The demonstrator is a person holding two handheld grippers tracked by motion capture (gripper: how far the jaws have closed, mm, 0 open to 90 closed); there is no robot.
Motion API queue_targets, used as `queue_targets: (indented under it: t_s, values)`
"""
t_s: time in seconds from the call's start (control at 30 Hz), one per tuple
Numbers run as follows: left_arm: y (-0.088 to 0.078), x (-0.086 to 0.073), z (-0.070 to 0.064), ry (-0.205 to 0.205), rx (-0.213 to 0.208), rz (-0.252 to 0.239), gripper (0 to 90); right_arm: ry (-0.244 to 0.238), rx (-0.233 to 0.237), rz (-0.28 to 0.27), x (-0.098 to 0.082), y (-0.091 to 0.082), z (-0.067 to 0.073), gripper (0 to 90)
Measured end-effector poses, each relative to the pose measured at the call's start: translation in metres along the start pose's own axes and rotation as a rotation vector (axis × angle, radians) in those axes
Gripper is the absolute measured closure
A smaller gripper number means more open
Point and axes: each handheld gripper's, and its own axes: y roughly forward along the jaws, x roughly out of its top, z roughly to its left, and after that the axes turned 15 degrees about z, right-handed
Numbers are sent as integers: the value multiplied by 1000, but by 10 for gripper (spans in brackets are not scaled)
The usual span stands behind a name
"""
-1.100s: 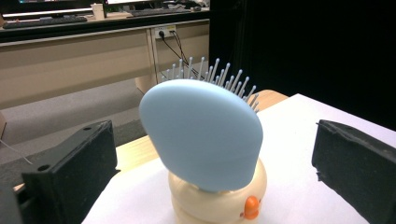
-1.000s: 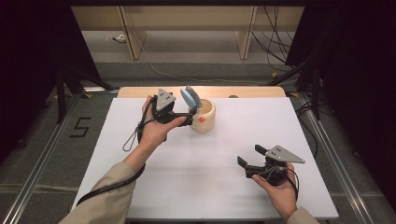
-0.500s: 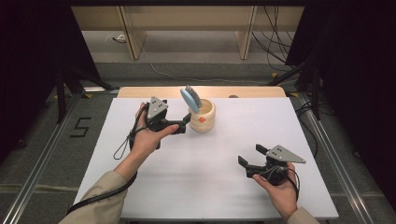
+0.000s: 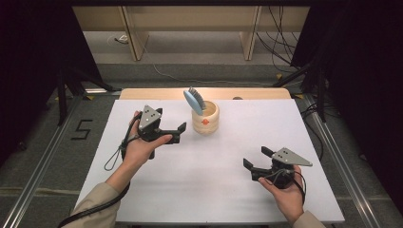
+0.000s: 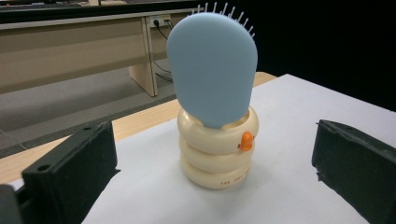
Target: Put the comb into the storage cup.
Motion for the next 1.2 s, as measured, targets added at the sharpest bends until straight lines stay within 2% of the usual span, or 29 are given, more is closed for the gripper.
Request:
queue_targets:
  t_s: [0.4,0.57,1.2]
  values:
    - [-7,-25,2,8,-3,34,0,-5,-1,0,0,-1,0,158]
    - [-7,-34,2,-1,-7,39,0,-5,-1,2,0,-1,-1,158]
    - [-13,-67,1,28,-9,71,3,-18,-3,-3,0,-5,-3,157]
